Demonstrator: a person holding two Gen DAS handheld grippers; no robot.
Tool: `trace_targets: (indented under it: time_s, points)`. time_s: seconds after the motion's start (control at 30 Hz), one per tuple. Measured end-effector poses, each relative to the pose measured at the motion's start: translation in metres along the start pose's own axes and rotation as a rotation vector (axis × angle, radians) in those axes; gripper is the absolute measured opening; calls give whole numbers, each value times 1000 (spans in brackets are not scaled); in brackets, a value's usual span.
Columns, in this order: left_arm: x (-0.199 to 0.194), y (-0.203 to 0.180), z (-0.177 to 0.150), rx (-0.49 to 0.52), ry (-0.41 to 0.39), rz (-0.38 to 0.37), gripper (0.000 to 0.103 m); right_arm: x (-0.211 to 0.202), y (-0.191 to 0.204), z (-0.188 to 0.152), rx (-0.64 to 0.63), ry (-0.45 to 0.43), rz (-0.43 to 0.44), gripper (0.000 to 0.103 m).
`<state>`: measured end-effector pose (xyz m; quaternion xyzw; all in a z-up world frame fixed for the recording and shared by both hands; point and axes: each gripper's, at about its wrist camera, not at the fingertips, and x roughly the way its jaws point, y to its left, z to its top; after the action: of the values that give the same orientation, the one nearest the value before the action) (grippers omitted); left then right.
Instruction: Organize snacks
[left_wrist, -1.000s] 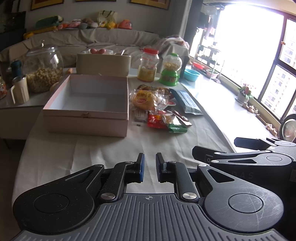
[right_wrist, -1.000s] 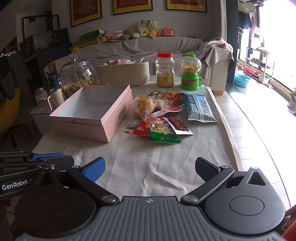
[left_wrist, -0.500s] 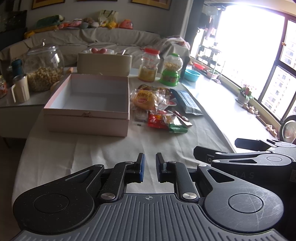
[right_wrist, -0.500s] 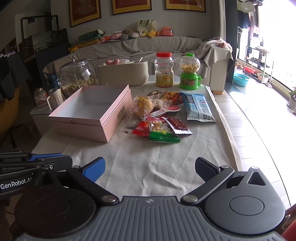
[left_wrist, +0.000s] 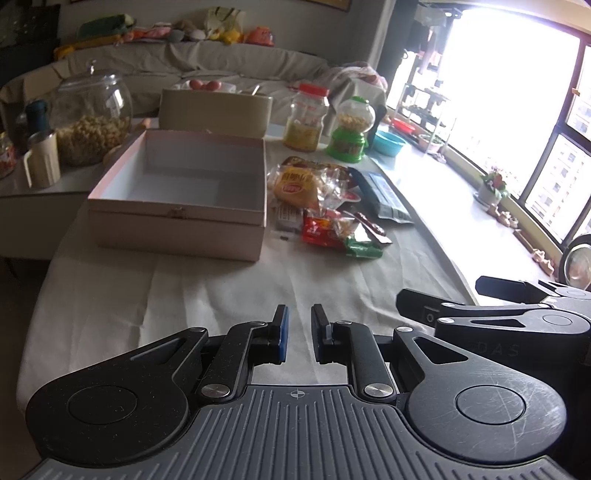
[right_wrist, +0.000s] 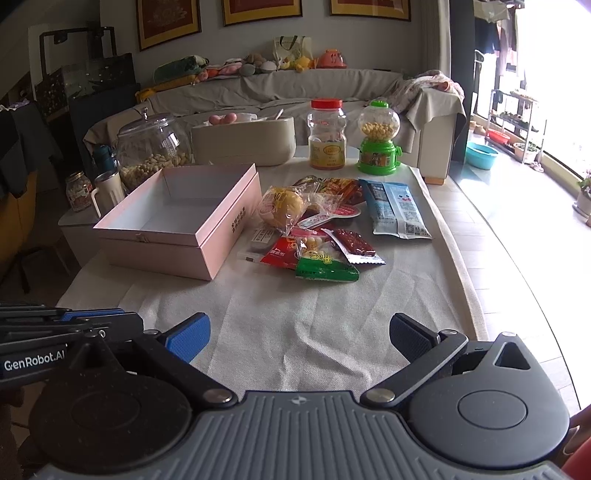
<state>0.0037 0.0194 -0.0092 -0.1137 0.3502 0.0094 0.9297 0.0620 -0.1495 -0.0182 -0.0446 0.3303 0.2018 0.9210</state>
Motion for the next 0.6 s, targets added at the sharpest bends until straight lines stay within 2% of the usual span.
trace_targets:
  time_s: [0.1,0.17,0.23,0.3,0.4,0.5,0.6]
  points:
    - [9,12,5,-49,-9,-7,17,3,-5,2,-13,-26,-17,103]
    - [19,25,10,-80,-58,-38,18,6,-13,4,-14,-86,-36,103]
    - [32,39,15,-92,-95,-54,18,13,-22,6,-15,-142,-18,103]
    - [45,49,21,-95,-101,-1,18,25,-30,9,-17,-131,-8,103]
    - [65,60,30,-82,-101,78,18,52,-37,14,-15,-39,9,103]
    - [84,75,44,-83,-116,100,19,83,-38,26,-56,21,20,103]
    - [105,89,61,-110,-107,77,19,110,-35,49,-101,-14,38,103]
